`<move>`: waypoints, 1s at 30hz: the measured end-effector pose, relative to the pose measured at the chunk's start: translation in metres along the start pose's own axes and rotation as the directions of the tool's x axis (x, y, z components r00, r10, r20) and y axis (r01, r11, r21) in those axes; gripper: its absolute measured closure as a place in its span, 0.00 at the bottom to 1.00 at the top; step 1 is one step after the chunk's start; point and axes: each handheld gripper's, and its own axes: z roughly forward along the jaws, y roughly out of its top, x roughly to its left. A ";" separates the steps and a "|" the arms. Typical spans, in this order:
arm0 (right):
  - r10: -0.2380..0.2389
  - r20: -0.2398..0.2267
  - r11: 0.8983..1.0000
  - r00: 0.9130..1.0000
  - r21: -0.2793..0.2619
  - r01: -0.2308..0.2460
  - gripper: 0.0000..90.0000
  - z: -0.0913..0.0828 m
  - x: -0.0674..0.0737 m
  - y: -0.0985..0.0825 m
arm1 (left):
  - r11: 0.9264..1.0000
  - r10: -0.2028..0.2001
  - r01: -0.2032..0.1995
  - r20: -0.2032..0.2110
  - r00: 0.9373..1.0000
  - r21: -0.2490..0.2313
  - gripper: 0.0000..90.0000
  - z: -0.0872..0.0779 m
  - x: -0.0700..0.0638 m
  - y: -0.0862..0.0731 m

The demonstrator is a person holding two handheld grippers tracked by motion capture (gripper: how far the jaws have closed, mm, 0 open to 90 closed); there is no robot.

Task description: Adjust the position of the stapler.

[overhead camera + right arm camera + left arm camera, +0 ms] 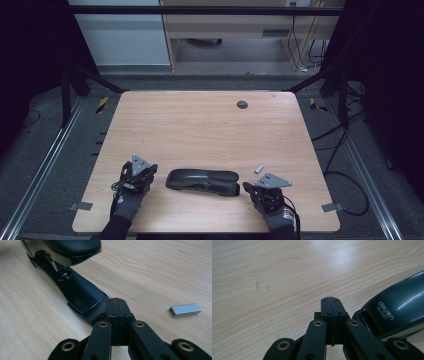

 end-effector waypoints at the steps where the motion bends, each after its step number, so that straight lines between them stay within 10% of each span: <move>1: -0.003 0.003 1.000 1.000 -0.005 0.003 1.00 0.000 -0.001 0.000 | 1.000 0.001 -0.001 0.006 1.000 0.004 1.00 0.002 -0.001 0.000; 30: 0.004 -0.002 1.000 1.000 0.006 -0.004 1.00 -0.003 -0.005 0.001 | 1.000 0.005 -0.008 0.113 0.994 0.027 1.00 0.035 -0.018 0.013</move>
